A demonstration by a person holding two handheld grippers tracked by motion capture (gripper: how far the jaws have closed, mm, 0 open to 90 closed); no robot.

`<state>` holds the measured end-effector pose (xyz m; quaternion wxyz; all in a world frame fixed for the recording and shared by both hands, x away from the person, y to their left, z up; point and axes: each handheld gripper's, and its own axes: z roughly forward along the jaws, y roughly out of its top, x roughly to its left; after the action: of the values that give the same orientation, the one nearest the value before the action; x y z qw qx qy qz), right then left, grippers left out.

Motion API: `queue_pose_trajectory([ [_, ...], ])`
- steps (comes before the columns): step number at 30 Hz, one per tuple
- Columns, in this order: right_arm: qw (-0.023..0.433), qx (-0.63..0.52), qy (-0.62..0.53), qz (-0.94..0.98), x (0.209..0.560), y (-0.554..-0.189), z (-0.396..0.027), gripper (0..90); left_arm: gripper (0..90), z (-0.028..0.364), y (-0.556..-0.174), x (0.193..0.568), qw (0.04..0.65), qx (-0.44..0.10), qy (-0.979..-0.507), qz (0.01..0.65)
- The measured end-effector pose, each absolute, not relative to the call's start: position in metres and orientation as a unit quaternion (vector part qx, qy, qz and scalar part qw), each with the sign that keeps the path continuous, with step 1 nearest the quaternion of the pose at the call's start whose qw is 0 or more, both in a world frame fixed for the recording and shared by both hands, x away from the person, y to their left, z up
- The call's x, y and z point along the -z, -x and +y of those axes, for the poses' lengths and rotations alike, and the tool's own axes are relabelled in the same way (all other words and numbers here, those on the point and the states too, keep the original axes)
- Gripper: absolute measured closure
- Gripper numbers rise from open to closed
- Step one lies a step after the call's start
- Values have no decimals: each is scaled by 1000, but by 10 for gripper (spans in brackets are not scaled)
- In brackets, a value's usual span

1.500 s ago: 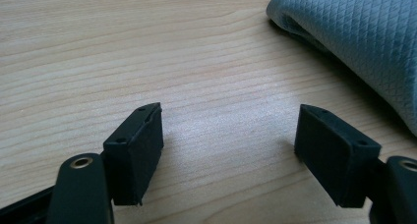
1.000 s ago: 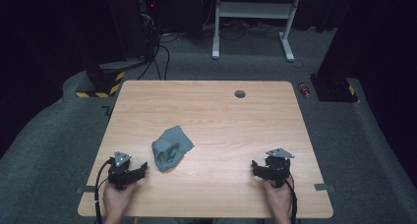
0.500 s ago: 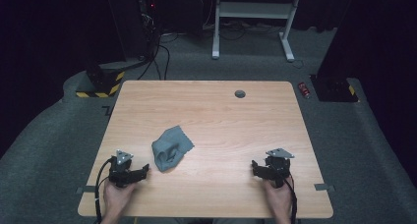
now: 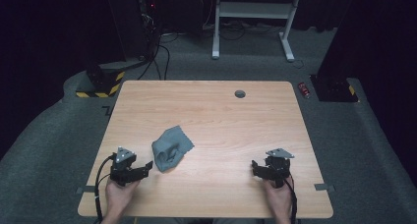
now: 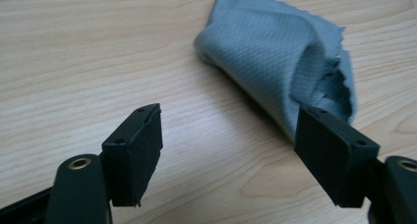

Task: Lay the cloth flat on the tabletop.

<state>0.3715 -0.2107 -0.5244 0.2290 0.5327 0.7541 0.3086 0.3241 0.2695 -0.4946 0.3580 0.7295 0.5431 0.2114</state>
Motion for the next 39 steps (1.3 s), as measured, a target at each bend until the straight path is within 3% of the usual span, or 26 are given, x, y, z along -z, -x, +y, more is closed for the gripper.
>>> queue_pose_trajectory([
  [12,229,-309,-533,754,524,-371,-211,147,282,241,-339,488,359,-200,-746,524],
  [24,230,-309,-532,755,524,-372,-211,147,205,216,-368,496,320,-190,-763,528],
  [39,230,-309,-532,754,524,-372,-211,147,284,200,-381,508,270,-205,-781,525],
])
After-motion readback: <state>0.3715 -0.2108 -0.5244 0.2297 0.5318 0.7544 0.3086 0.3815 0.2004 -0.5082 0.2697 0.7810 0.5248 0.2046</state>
